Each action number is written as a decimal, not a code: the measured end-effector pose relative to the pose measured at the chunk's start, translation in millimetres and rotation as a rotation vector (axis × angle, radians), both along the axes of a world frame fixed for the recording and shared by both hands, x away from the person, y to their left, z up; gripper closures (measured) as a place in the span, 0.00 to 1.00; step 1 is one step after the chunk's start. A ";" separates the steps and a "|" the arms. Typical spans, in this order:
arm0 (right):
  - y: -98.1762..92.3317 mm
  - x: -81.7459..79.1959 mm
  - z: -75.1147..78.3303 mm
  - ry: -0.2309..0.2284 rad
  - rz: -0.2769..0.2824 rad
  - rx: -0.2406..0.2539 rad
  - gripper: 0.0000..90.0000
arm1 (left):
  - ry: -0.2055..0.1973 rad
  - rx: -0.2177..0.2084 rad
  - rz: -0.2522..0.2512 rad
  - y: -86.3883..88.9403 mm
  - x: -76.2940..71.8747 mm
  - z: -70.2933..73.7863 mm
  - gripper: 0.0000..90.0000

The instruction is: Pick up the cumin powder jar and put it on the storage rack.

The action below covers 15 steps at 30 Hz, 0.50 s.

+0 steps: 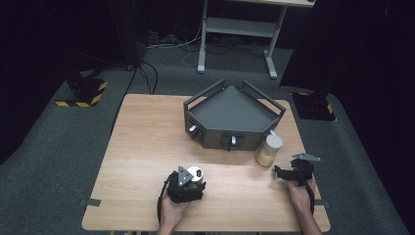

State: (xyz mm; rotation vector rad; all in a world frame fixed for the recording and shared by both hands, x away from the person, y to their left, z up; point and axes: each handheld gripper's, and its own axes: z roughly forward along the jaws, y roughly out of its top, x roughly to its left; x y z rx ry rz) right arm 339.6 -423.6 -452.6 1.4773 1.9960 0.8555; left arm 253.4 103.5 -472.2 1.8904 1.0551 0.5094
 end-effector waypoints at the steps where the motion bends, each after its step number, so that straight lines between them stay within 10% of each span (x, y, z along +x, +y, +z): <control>1: 0.0 0.0 0.0 0.000 0.000 0.000 0.02 | -0.005 0.001 0.001 -0.8 -0.5 -0.3 0.31; 15: 0.0 0.0 0.0 0.000 0.000 0.000 0.02 | -0.002 0.037 0.010 -7.2 -1.2 5.3 0.34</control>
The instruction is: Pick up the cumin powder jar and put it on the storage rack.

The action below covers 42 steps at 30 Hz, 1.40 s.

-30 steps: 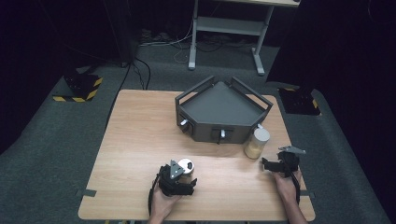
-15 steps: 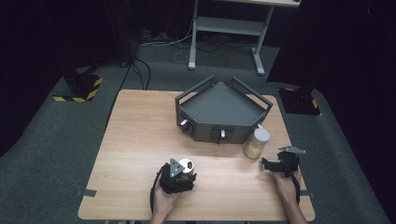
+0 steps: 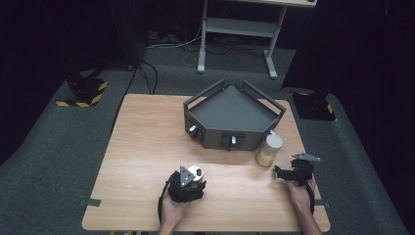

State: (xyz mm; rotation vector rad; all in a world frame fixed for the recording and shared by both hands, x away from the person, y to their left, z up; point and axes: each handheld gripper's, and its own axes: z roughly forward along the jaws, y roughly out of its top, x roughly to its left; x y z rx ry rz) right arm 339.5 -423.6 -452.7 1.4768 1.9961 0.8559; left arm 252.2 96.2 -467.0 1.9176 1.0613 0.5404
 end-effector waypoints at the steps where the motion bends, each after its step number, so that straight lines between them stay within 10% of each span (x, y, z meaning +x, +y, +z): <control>1: -0.1 0.0 0.0 0.000 0.000 0.000 0.02 | 0.003 0.004 -0.001 -0.1 0.6 1.0 0.34; 2: -0.1 0.0 0.0 0.000 0.000 0.000 0.02 | -0.037 -0.234 0.131 -16.3 -9.4 -24.0 0.34; 3: -0.1 0.0 0.0 0.000 0.001 0.000 0.02 | -0.053 -0.350 0.195 -26.9 -12.8 -34.5 0.34; 4: -0.1 0.0 0.0 0.000 0.000 0.000 0.02 | -0.006 -0.014 0.011 -1.5 3.0 -0.1 0.34; 10: -0.2 -0.2 0.0 -0.001 0.002 0.000 0.02 | -0.005 -0.002 -0.013 -0.9 9.2 16.0 0.34; 11: -0.3 -0.2 -0.1 -0.001 0.003 0.000 0.02 | -0.069 -0.363 0.177 -27.6 -5.5 -18.7 0.34; 12: -0.3 -0.3 -0.1 -0.002 0.003 0.000 0.03 | -0.053 -0.250 0.113 -16.8 0.1 -4.2 0.34; 13: -0.3 -0.3 -0.1 -0.002 0.003 0.000 0.02 | -0.075 -0.377 0.176 -27.7 -2.9 -12.8 0.34; 14: -0.3 -0.3 -0.1 -0.001 0.003 0.000 0.02 | -0.076 -0.380 0.174 -27.3 -0.7 -7.8 0.34; 16: -0.3 -0.2 -0.1 -0.001 0.003 0.000 0.02 | -0.071 -0.323 0.139 -20.7 4.6 5.4 0.34; 17: -0.3 -0.2 -0.1 -0.001 0.003 0.000 0.02 | -0.031 -0.035 -0.018 1.1 19.7 41.6 0.34; 42: -1.5 -0.3 -0.3 -0.003 0.007 0.005 0.03 | -0.062 -0.090 -0.020 -17.0 92.1 127.3 0.34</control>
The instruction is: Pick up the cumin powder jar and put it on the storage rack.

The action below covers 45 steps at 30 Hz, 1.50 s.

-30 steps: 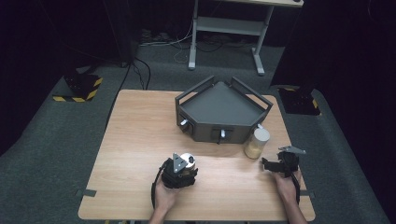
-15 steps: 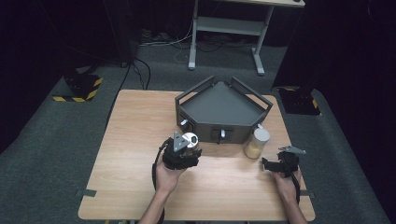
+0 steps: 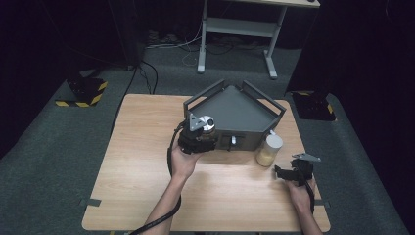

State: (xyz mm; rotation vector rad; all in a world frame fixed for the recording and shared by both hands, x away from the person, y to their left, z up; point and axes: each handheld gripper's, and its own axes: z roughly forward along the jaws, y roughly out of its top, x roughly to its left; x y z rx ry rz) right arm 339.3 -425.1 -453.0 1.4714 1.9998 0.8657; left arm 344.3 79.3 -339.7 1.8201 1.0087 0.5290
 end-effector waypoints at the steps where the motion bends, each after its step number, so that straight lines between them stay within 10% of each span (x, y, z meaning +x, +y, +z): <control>1: 0.0 0.0 0.0 0.000 0.000 0.000 0.03 | -0.001 -0.003 -0.003 -1.7 3.1 1.7 0.34; 23: 0.0 -0.2 -0.1 -0.002 0.000 -0.001 0.04 | -0.002 -0.018 0.066 -37.4 51.1 18.9 0.34; 26: -0.1 -0.2 -0.2 -0.002 0.001 -0.001 0.04 | 0.003 0.040 0.074 -43.1 63.9 25.9 0.34; 45: -0.1 -0.5 -0.3 -0.003 0.002 0.001 0.04 | 0.044 0.072 0.164 -64.0 95.8 10.0 0.34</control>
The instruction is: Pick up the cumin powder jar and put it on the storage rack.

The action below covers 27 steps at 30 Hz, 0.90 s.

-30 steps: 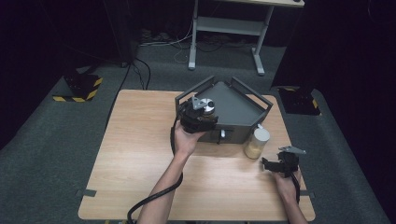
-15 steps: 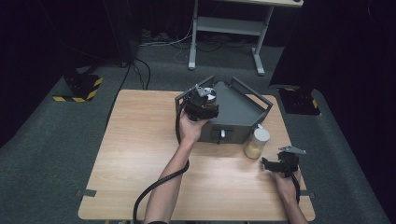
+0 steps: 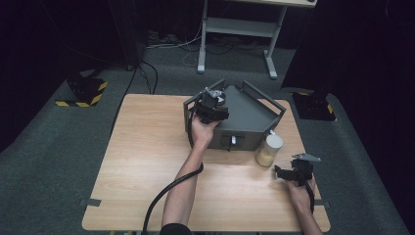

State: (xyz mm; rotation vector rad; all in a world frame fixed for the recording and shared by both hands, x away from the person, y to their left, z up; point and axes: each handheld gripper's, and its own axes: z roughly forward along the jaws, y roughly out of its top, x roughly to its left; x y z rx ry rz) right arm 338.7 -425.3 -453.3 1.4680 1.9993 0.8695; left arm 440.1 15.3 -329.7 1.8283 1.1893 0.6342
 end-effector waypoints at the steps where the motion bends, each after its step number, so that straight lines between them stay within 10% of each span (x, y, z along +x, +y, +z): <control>1: 0.0 0.0 0.0 0.000 0.000 0.000 0.04 | -0.003 0.012 -0.002 -1.7 0.5 -1.3 0.34; 27: 1.5 -0.4 0.0 -0.001 0.000 -0.004 0.05 | -0.014 0.011 -0.011 -9.0 3.4 -15.3 0.34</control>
